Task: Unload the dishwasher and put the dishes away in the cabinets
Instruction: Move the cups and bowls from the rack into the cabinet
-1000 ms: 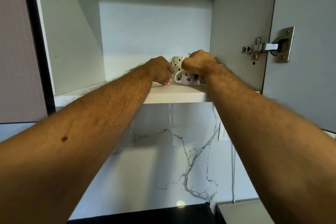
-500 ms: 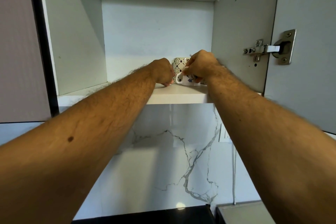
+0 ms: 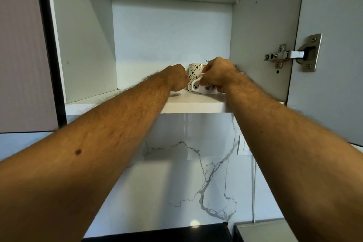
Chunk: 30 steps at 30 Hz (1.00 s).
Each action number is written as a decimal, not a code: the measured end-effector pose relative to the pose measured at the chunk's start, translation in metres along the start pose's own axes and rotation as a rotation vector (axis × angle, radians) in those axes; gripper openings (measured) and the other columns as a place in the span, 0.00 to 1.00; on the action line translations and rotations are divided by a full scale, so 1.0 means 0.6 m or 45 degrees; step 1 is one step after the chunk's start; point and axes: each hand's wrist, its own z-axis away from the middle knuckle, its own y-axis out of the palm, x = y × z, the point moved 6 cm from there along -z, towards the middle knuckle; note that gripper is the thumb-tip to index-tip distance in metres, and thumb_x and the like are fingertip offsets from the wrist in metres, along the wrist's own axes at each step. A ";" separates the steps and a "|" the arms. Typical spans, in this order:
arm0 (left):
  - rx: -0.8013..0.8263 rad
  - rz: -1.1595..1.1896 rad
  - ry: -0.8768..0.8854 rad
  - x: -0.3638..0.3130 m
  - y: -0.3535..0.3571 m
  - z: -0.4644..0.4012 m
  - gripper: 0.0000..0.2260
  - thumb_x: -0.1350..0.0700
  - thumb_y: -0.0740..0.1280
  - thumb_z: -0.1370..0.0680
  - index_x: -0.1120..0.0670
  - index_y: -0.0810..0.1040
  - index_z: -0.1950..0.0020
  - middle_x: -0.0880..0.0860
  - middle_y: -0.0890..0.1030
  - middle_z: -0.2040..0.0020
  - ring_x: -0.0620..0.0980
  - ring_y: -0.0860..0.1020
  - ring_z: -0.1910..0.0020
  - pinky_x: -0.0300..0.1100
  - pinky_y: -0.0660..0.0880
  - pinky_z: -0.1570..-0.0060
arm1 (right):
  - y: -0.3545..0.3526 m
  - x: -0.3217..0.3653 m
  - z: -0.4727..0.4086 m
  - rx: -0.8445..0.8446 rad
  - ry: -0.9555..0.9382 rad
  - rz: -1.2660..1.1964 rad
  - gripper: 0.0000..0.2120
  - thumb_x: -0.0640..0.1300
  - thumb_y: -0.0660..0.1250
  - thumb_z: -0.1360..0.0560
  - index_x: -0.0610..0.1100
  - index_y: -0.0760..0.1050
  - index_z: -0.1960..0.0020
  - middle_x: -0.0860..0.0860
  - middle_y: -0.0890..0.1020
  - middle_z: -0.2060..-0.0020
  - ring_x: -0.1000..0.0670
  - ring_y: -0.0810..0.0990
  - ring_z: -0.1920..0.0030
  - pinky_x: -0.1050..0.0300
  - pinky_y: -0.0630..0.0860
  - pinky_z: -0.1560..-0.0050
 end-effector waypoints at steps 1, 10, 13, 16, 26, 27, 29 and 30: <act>0.014 0.001 -0.006 0.000 0.003 -0.001 0.15 0.57 0.64 0.20 0.57 0.78 0.35 0.54 0.80 0.38 0.53 0.77 0.40 0.46 0.74 0.38 | -0.003 0.001 0.000 -0.025 -0.014 -0.013 0.21 0.48 0.80 0.34 0.46 0.81 0.43 0.48 0.83 0.50 0.47 0.83 0.51 0.51 0.82 0.51; 0.030 -0.059 0.011 -0.002 0.001 0.001 0.17 0.59 0.63 0.21 0.56 0.77 0.33 0.54 0.79 0.37 0.54 0.77 0.40 0.43 0.73 0.43 | -0.034 0.019 0.012 -0.306 -0.142 -0.042 0.10 0.46 0.67 0.26 0.44 0.81 0.48 0.48 0.83 0.52 0.46 0.82 0.52 0.48 0.82 0.49; -0.011 -0.086 -0.005 -0.001 -0.008 0.011 0.16 0.59 0.64 0.22 0.57 0.78 0.34 0.55 0.80 0.37 0.54 0.77 0.41 0.44 0.74 0.43 | -0.038 0.033 0.031 -0.348 -0.167 0.092 0.10 0.47 0.66 0.26 0.45 0.82 0.47 0.48 0.82 0.52 0.46 0.81 0.52 0.49 0.81 0.50; -0.060 -0.181 0.013 -0.015 -0.023 0.032 0.16 0.59 0.65 0.23 0.58 0.78 0.35 0.56 0.80 0.38 0.55 0.77 0.41 0.45 0.75 0.44 | -0.045 0.046 0.060 -0.393 -0.209 0.224 0.11 0.50 0.65 0.25 0.46 0.81 0.47 0.49 0.82 0.53 0.46 0.80 0.52 0.50 0.80 0.49; -0.266 -0.159 0.024 -0.077 -0.082 0.142 0.18 0.58 0.66 0.24 0.57 0.75 0.34 0.60 0.74 0.35 0.60 0.74 0.38 0.48 0.73 0.42 | -0.093 0.036 0.181 -0.357 -0.147 0.388 0.13 0.51 0.66 0.24 0.45 0.79 0.43 0.45 0.82 0.48 0.42 0.81 0.50 0.48 0.79 0.47; -0.293 -0.125 0.021 -0.080 -0.089 0.156 0.18 0.58 0.67 0.24 0.57 0.75 0.34 0.60 0.74 0.35 0.60 0.74 0.38 0.48 0.73 0.42 | -0.099 0.037 0.197 -0.363 -0.143 0.387 0.14 0.51 0.66 0.24 0.45 0.80 0.43 0.46 0.82 0.48 0.43 0.81 0.50 0.47 0.79 0.47; -0.329 -0.079 0.021 -0.086 -0.098 0.181 0.18 0.58 0.67 0.24 0.56 0.76 0.34 0.60 0.74 0.35 0.60 0.75 0.38 0.48 0.73 0.42 | -0.112 0.036 0.224 -0.377 -0.133 0.385 0.13 0.51 0.67 0.24 0.45 0.80 0.43 0.46 0.82 0.49 0.43 0.81 0.50 0.49 0.79 0.47; -0.335 -0.070 0.027 -0.089 -0.098 0.195 0.18 0.58 0.67 0.24 0.56 0.76 0.34 0.60 0.74 0.36 0.60 0.75 0.38 0.48 0.73 0.42 | -0.117 0.033 0.239 -0.374 -0.129 0.390 0.13 0.50 0.68 0.24 0.45 0.80 0.44 0.46 0.82 0.50 0.44 0.80 0.51 0.50 0.79 0.47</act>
